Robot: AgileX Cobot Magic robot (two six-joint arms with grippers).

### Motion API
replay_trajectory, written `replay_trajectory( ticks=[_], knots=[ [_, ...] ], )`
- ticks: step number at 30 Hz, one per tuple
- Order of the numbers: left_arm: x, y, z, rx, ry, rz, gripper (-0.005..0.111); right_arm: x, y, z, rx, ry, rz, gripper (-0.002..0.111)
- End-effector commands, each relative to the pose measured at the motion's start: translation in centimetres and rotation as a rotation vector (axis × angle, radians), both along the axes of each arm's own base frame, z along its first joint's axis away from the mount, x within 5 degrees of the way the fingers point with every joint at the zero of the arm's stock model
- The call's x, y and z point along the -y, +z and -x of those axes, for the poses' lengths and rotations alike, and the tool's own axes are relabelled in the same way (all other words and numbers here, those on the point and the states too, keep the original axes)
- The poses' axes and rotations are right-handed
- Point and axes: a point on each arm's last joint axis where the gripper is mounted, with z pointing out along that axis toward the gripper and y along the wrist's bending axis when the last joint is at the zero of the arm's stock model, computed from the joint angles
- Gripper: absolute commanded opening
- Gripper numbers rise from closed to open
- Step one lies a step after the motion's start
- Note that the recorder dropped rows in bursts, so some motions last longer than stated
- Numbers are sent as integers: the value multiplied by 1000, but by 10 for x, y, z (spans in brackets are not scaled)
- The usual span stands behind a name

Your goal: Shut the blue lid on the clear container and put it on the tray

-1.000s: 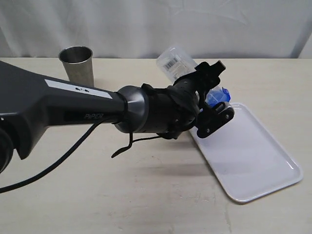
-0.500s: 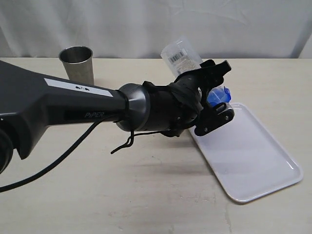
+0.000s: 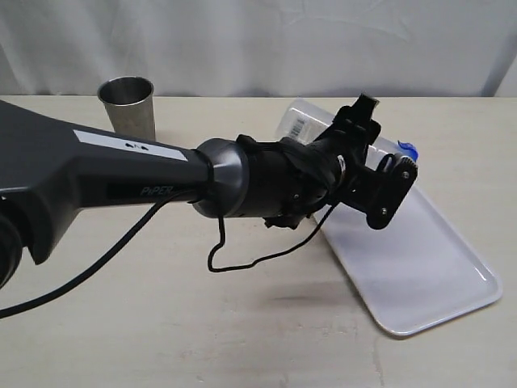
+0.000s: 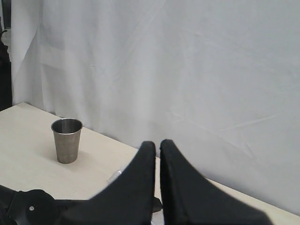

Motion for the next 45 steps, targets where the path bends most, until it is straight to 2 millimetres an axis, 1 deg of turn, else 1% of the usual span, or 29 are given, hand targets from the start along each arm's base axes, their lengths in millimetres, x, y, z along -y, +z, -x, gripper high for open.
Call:
replay_trajectory(
  ticks=[1,2,7,9,13,18,22,25,32,35,38,42,45],
  knots=[
    [3,6,1,20,-36,-15,0,1,1,0,14,-8,-3,4],
    [2,7,0,49,-50,-65,0,1,1,0,14,-8,-3,4],
    [-7,10,-5,227,-134,-432,0,1,1,0,14,-8,-3,4],
    [-9,11,-6,267,-156,-532,0,1,1,0,14,-8,-3,4],
    [-10,12,-7,291,-165,-593,0,1,1,0,14,-8,-3,4],
    [-10,12,-7,284,-158,-575,0,1,1,0,14,-8,-3,4],
    [-7,10,-5,228,-129,-431,0,1,1,0,14,-8,-3,4],
    [-1,7,-1,138,-127,-277,0,1,1,0,14,-8,-3,4],
    [16,-1,14,-201,-111,183,0,1,1,0,14,-8,-3,4],
    [22,-1,19,-310,-100,318,0,1,1,0,14,-8,-3,4],
    [26,-1,24,-401,-107,417,0,1,1,0,14,-8,-3,4],
    [25,4,24,-592,-128,609,0,1,-1,0,15,-8,-1,4],
    [15,15,13,-734,-157,813,0,-1,-3,-2,19,-4,0,4]
  ],
)
